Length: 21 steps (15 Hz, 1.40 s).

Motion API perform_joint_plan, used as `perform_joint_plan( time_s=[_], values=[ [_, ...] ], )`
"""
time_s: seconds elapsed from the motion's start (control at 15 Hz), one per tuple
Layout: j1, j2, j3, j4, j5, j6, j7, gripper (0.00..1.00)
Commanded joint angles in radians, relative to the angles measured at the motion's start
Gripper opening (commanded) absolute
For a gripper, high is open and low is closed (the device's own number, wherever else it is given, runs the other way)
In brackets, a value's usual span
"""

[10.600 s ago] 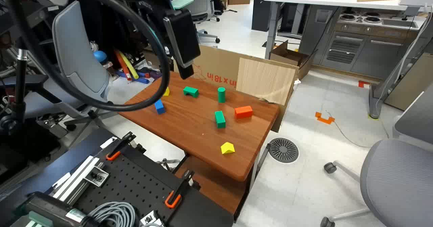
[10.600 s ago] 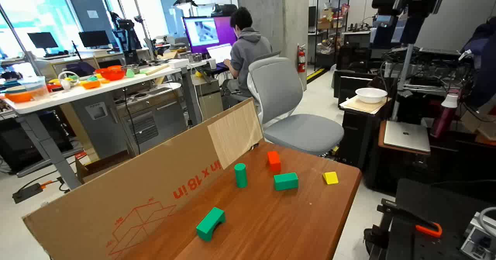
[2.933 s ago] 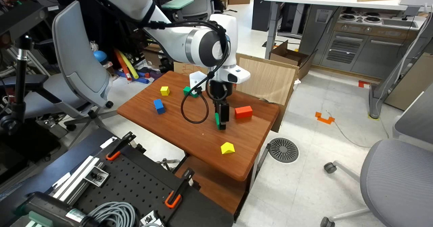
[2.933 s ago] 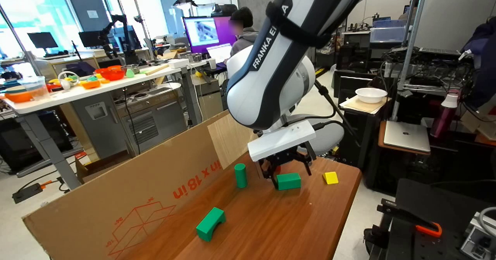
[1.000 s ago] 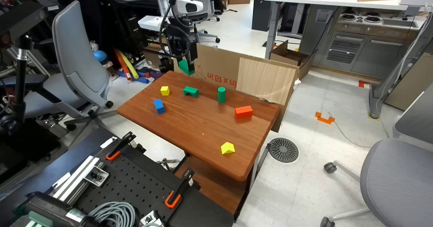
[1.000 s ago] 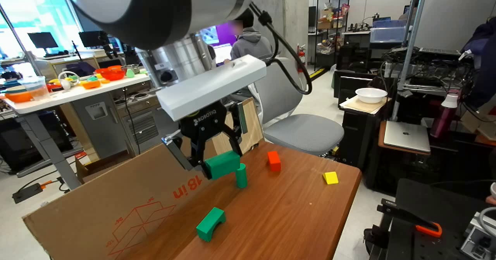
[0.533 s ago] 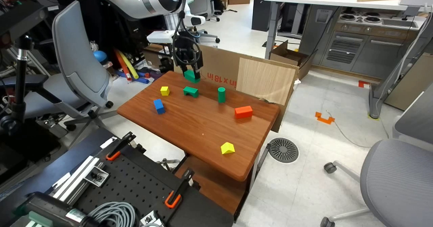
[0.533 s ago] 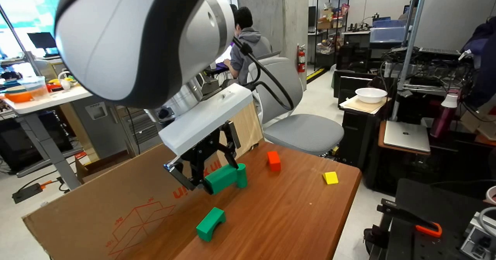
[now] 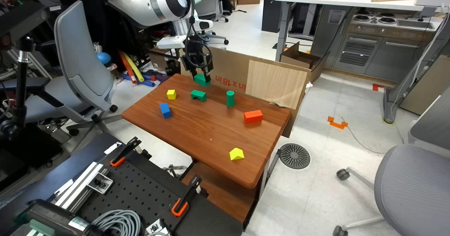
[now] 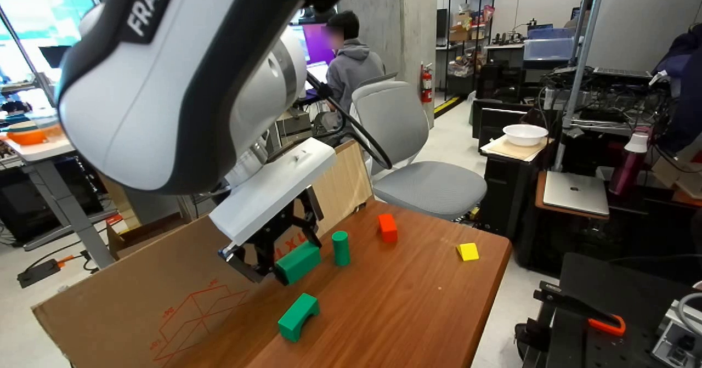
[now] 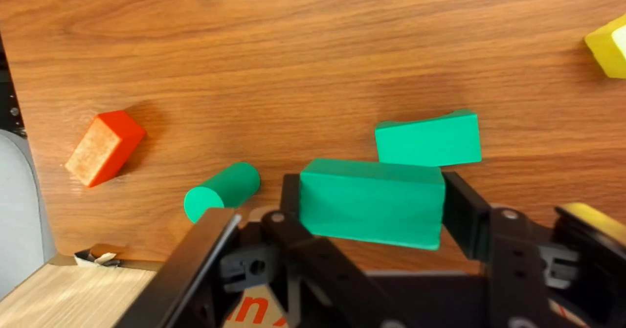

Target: Put the green block on top of the other green block

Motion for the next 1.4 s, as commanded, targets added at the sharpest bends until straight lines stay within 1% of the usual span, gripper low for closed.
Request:
perform_joint_plan(
  time_s=[0.0,0.4,0.8,1.33],
  values=[
    [0.026,0.056,-0.023,0.074,-0.037,-0.025,-0.022,0.45],
    [0.056,0.088,-0.037,0.094,-0.096,-0.015,-0.032,0.45],
    [0.071,0.083,-0.026,0.071,-0.078,-0.009,-0.017,0.45],
    [0.063,0.091,-0.008,0.063,-0.046,-0.030,-0.030,0.45]
  ],
)
